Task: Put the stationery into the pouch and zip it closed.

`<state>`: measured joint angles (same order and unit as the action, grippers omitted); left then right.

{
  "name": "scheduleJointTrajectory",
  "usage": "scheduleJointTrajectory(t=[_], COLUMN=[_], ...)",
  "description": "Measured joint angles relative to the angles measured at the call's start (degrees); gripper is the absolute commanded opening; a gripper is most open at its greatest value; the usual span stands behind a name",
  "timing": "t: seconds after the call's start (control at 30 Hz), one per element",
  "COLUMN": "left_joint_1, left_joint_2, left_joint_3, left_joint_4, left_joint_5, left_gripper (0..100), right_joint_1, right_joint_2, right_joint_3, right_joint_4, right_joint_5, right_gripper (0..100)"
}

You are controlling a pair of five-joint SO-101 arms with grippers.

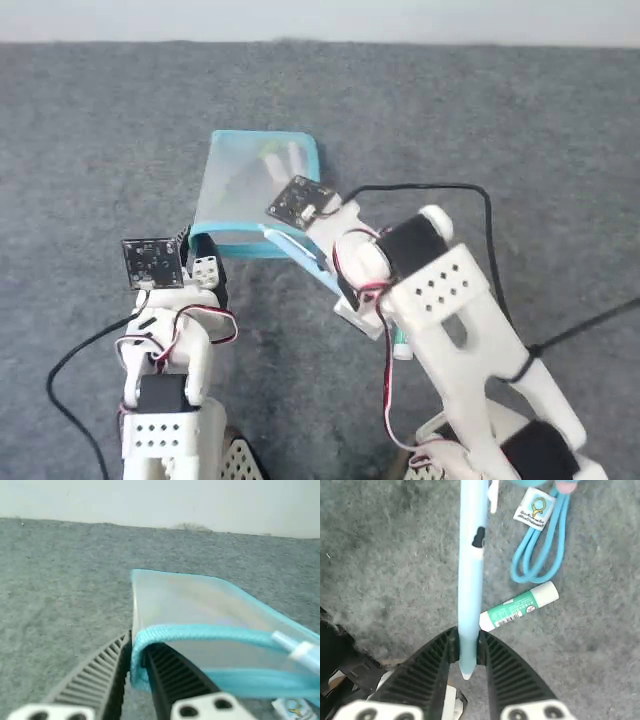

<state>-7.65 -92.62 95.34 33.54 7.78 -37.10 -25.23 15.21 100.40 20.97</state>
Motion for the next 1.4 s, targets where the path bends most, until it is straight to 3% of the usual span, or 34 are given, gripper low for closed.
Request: scheduleJointTrajectory(t=[0.8,1.1,1.4], left_joint_1=[0.3,9.7,11.9], left_joint_2=[0.0,0.0,0.0], left_joint_3=[0.0,0.0,0.0], left_joint_4=[-0.1,-0.1,0.6], left_joint_5=[-0.2,-5.3,-7.2], left_gripper=[1,1,1], right_joint_1=[5.5,5.5,6.0], right_joint_2=[-2.5,1.8,12.7], right_joint_3=[6.9,6.9,1.1], right_joint_4=[-0.6,-2.7,-5.5], right_joint_5=[3.5,3.5,-0.3], right_gripper=[0.6,0.6,0.6])
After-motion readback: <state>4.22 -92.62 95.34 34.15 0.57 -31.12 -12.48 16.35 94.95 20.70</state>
